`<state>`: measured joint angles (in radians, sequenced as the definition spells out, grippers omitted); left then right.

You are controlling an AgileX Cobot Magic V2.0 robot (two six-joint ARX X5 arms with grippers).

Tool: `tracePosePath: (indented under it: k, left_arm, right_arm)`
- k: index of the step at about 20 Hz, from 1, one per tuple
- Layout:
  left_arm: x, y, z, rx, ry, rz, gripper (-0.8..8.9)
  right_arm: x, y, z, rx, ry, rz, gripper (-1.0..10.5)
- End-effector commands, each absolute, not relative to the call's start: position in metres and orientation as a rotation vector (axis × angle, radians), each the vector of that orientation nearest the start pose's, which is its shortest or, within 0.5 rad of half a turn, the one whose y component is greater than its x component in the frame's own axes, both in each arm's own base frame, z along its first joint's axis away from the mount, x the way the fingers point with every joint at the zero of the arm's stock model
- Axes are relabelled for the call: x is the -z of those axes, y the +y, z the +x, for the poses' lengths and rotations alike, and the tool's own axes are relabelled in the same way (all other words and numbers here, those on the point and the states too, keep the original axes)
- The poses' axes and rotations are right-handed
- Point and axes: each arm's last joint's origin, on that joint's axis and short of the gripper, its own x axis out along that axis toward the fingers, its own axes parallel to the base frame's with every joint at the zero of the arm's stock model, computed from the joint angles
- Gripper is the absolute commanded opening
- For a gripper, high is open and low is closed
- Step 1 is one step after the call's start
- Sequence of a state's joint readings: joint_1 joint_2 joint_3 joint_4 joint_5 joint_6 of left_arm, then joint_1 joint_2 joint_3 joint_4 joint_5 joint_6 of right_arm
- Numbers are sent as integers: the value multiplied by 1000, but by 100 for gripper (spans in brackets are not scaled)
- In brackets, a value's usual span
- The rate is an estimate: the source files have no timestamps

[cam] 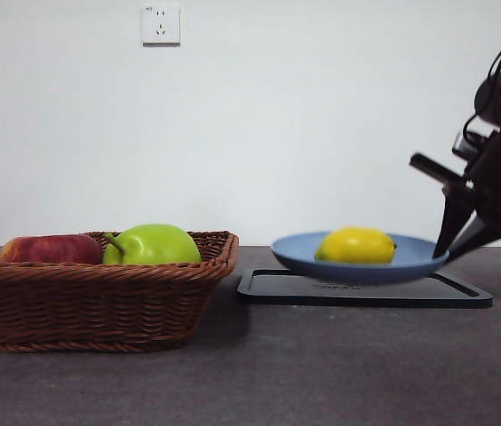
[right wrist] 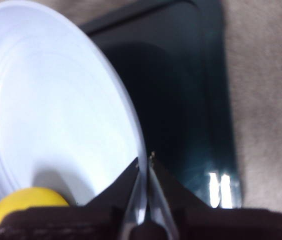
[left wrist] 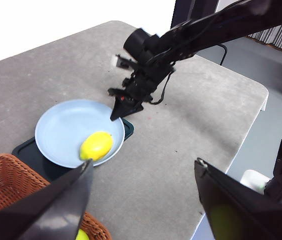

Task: Take the lemon from the basket,put the lemon in the plate,hand out the plate

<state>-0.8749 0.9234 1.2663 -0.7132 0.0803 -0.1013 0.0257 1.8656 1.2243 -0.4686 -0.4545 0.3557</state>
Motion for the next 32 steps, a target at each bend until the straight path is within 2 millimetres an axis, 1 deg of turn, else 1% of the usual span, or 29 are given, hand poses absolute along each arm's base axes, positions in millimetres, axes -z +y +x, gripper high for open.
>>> tracePosePath:
  k: [1, 3, 5, 6, 8, 9, 11, 12, 14, 16, 18, 21, 23, 24, 25, 28, 29, 31, 32]
  left_arm:
    - [-423, -126, 101, 929, 386, 44, 350]
    - [-422, -128, 102, 928, 392, 45, 350]
    - [-422, -128, 102, 928, 393, 44, 350]
    - [-422, -128, 102, 927, 392, 44, 350]
    - [-422, -128, 102, 926, 392, 43, 350]
    - [-422, -128, 103, 918, 391, 45, 350]
    - [-422, -127, 103, 895, 387, 49, 350]
    - [-422, -127, 103, 895, 386, 50, 350]
    - [-422, -127, 104, 871, 380, 54, 350]
    - [-422, -127, 105, 824, 372, 68, 349]
    - [-420, -129, 110, 763, 370, 92, 348]
    - [-412, -139, 123, 651, 372, 209, 348]
    - [-405, -147, 134, 604, 389, 281, 328]
    - [-401, -150, 139, 596, 400, 310, 290]
    - [-397, -153, 147, 583, 418, 334, 228]
    - [-387, -153, 166, 534, 460, 383, 33]
    - [-387, -149, 170, 513, 466, 381, 6]
    - [-387, -141, 175, 500, 476, 365, 6]
    - [-388, -137, 176, 497, 481, 356, 6]
  right_arm:
    - [-167, 22, 378, -229, 1171, 567, 5]
    - [-161, 22, 379, -226, 1187, 566, 5]
    - [-161, 22, 379, -213, 1185, 539, 33]
    - [-161, 22, 379, -217, 1181, 535, 67]
    - [-161, 22, 380, -221, 1174, 533, 177]
    - [-162, 22, 380, -231, 1165, 519, 215]
    - [-165, 20, 380, -249, 1152, 501, 247]
    - [-169, 20, 379, -252, 1144, 500, 247]
    - [-183, 17, 375, -264, 1108, 484, 247]
    - [-204, 17, 366, -284, 1071, 450, 246]
    - [-229, 17, 353, -307, 1036, 405, 245]
    - [-267, 17, 325, -341, 998, 347, 238]
    - [-290, 18, 303, -367, 978, 310, 176]
    - [-299, 20, 292, -383, 968, 289, 135]
    - [-310, 23, 280, -404, 957, 261, 91]
    - [-335, 31, 245, -472, 912, 178, 20]
    - [-342, 35, 235, -494, 891, 156, 2]
    - [-357, 41, 215, -520, 823, 119, 2]
    - [-363, 44, 206, -503, 790, 90, 2]
